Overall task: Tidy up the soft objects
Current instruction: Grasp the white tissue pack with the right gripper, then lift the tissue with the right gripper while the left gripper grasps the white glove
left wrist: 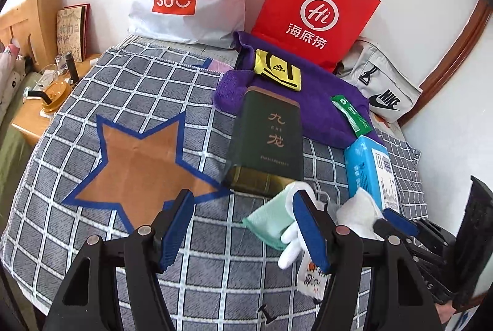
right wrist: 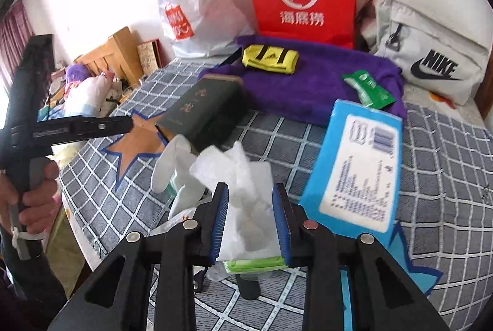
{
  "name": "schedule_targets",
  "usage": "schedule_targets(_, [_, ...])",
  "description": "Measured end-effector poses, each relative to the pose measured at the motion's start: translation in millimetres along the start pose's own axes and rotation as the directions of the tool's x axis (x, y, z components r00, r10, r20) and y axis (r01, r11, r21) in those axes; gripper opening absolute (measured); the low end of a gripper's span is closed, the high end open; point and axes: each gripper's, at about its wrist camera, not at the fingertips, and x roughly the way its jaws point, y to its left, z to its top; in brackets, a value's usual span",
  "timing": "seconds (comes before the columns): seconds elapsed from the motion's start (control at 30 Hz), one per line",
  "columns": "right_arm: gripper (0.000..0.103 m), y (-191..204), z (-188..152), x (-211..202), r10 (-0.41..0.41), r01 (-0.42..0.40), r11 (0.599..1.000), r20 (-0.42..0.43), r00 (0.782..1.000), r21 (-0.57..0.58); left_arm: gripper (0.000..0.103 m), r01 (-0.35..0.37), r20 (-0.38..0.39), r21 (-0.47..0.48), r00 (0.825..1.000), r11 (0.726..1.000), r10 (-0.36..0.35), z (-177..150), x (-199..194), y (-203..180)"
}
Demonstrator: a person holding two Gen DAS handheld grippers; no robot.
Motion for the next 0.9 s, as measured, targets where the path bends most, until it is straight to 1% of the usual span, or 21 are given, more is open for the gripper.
schedule_targets(0.07, [0.029, 2, -4, 5, -0.002, 0.002, 1.0, -0.016, 1.0, -0.01, 0.065, 0.0, 0.006, 0.009, 1.0, 1.0, 0.0, -6, -5, 1])
schedule_targets(0.13, [0.02, 5, -8, 8, -0.011, 0.01, 1.0, -0.018, 1.0, -0.028, 0.065, -0.009, 0.006, 0.012, 1.0, 1.0, 0.009, -11, -6, 1])
schedule_targets(0.23, [0.018, 7, -12, 3, -0.026, 0.026, 0.999, 0.006, 1.0, -0.039, 0.065, -0.013, -0.005, 0.006, 1.0, 1.0, 0.013, -19, -5, 3])
schedule_targets(0.33, [0.018, 5, -11, -15, 0.002, -0.001, 1.0, 0.063, 0.998, -0.012, 0.065, -0.025, -0.017, 0.005, 1.0, 1.0, 0.025, -27, -1, 3])
schedule_targets(0.43, [0.018, 1, -9, -31, 0.004, -0.004, 1.0, 0.105, 0.994, 0.003, 0.065, -0.021, -0.033, -0.002, 0.999, 1.0, 0.021, -36, 3, 2])
schedule_targets(0.47, [0.018, -1, -9, -33, 0.023, -0.024, 1.0, 0.109, 0.994, 0.007, 0.065, -0.018, -0.038, -0.003, 0.999, 1.0, 0.017, -37, 4, 1])
schedule_targets(0.53, [0.018, -6, -10, -32, 0.057, -0.06, 0.998, 0.094, 0.994, 0.034, 0.065, -0.01, -0.054, -0.007, 0.999, 1.0, 0.009, -43, 6, -1])
schedule_targets(0.63, [0.018, -7, -17, -30, 0.047, -0.05, 0.998, 0.085, 0.995, 0.039, 0.065, -0.013, -0.068, 0.008, 0.998, 1.0, 0.014, -51, 7, -6])
schedule_targets(0.73, [0.019, -9, -27, -23, 0.067, -0.069, 0.997, 0.043, 0.997, 0.036, 0.065, -0.019, -0.076, 0.012, 0.997, 1.0, 0.02, -56, 8, -8])
schedule_targets(0.77, [0.022, -9, -31, -21, 0.064, -0.065, 0.997, 0.036, 0.997, 0.038, 0.065, -0.019, -0.079, 0.008, 0.997, 1.0, 0.019, -58, 9, -8])
schedule_targets(0.83, [0.023, -8, -37, -16, 0.054, -0.054, 0.998, 0.016, 0.998, 0.022, 0.065, -0.019, -0.084, 0.002, 0.996, 1.0, 0.019, -61, 10, -8])
schedule_targets(0.9, [0.023, -5, -42, -13, 0.024, -0.024, 1.0, 0.01, 1.0, 0.002, 0.065, -0.019, -0.084, 0.003, 0.996, 1.0, 0.019, -63, 10, -9])
